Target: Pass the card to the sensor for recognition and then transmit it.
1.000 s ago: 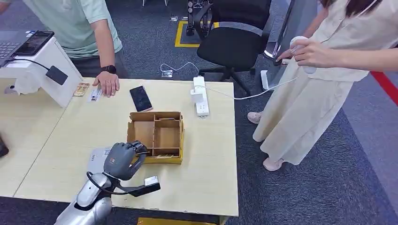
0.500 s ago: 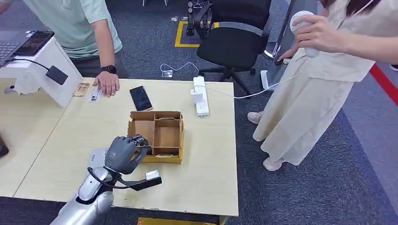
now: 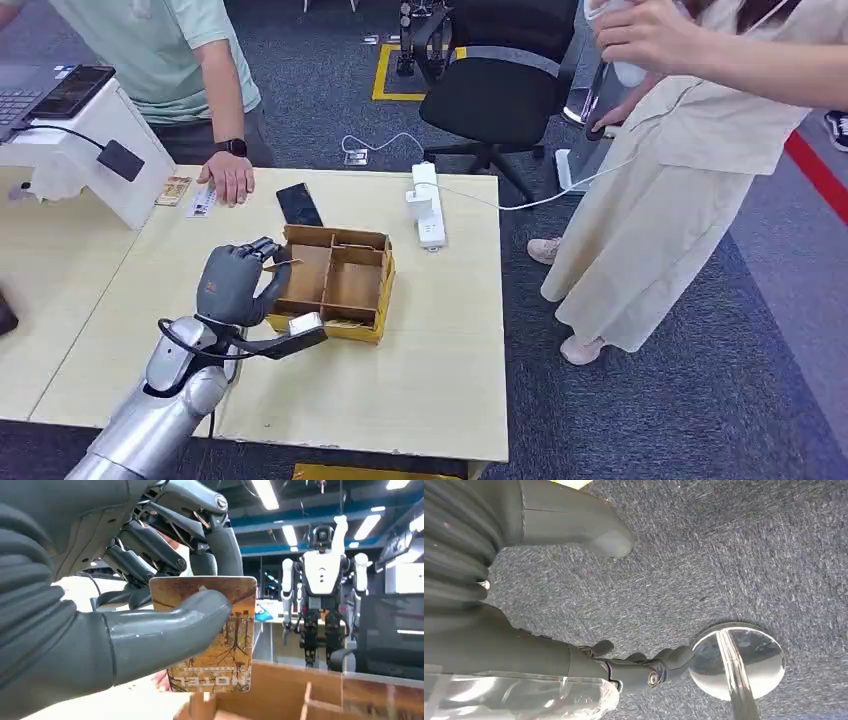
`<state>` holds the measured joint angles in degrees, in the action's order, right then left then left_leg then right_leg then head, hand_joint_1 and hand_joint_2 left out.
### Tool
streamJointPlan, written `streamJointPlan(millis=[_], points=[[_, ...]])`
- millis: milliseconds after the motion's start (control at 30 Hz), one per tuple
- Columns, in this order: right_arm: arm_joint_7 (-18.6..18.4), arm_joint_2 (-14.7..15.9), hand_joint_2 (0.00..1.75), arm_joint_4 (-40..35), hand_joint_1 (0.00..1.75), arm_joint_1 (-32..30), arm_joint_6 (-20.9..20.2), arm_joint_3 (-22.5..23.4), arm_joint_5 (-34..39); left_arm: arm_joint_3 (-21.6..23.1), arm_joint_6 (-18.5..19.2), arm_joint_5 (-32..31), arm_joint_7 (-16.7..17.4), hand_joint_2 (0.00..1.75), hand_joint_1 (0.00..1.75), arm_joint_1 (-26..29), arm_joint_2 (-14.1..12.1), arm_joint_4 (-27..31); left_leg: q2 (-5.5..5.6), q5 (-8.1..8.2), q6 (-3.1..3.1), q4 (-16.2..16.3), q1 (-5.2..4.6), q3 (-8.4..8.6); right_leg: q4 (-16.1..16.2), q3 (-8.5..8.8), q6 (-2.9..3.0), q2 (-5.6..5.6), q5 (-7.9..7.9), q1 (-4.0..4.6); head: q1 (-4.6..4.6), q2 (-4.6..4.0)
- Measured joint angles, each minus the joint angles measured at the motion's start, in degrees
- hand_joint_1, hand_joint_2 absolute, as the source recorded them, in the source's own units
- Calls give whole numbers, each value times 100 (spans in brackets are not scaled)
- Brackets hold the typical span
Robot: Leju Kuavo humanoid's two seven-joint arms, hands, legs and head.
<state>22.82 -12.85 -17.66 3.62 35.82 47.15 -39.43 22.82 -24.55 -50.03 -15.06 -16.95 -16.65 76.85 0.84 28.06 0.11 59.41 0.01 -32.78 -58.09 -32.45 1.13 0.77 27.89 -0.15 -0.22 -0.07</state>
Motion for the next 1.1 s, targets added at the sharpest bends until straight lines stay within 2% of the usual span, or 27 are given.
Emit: streamJointPlan(millis=[233, 500, 633, 767, 1100], points=[[-4, -2, 175, 9, 0, 23, 2, 0, -109, -142, 46, 310, 18, 175, 175, -790, 11, -131, 2, -7, 3, 0, 0, 0, 0, 1, 1, -2, -4, 0, 0, 0], [-4, -7, 175, 52, 0, 42, -4, -18, -236, -160, -223, 149, 186, 175, 175, -1490, 218, -780, 2, -8, 1, 1, 0, 0, -1, 1, 1, -2, -4, 0, 2, 0], [-7, -37, 175, 72, 0, 67, -4, -55, -265, -158, -240, 111, 245, 175, 175, -1844, 339, -1090, 1, -8, 1, 1, 0, -1, -1, 1, 1, 1, -4, 0, 0, 0], [-42, -52, 175, 96, 0, 78, -7, -85, -291, -160, -256, 92, 256, 175, 175, -2042, 426, -1344, 0, -8, 1, 1, -1, 0, -1, 1, 1, 1, -4, -1, 0, 0], [-46, -52, 175, 149, 0, 64, -2, -131, -308, -160, -568, -186, 649, 175, 175, -2563, 595, -2180, 1, -8, 1, 1, 0, -1, -1, 0, 1, 0, -4, 0, 2, 0]])
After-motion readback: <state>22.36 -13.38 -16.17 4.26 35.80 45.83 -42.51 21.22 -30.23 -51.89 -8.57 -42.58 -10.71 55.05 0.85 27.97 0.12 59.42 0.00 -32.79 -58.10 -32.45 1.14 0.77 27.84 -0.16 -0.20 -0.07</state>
